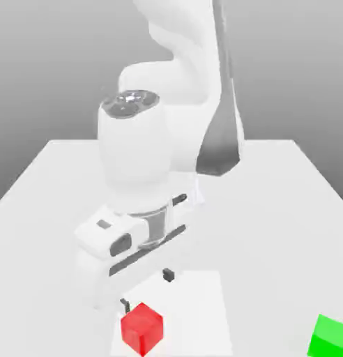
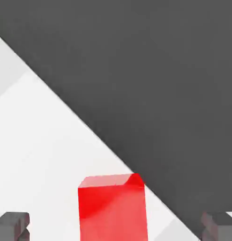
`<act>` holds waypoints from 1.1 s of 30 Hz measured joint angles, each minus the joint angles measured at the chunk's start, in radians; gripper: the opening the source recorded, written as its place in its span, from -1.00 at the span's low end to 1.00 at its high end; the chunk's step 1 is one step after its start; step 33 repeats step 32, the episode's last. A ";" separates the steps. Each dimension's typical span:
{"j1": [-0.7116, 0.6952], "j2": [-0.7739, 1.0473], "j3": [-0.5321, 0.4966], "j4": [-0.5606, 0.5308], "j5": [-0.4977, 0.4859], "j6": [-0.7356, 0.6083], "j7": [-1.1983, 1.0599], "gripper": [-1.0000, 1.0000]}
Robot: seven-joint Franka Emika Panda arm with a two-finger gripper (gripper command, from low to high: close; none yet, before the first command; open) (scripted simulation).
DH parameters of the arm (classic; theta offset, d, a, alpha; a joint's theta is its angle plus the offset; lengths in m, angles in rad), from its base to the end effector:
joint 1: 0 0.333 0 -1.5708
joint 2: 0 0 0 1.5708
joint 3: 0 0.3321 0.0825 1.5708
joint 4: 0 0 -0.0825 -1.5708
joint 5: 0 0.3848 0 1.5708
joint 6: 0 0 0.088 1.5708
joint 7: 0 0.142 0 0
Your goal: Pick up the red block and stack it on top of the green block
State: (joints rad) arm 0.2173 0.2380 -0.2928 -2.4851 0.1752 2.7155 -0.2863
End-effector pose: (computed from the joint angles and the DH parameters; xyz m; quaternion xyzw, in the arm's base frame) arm 0.4763 -0.0465 0.1807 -0.9995 -0.0297 -0.0041 0.0016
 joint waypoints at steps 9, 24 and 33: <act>-0.060 0.134 0.074 0.021 0.075 0.103 -0.064 -1.00; 0.191 -0.002 0.174 0.132 -0.117 -0.133 0.103 -1.00; 0.299 0.166 0.257 0.245 -0.146 -0.074 0.130 1.00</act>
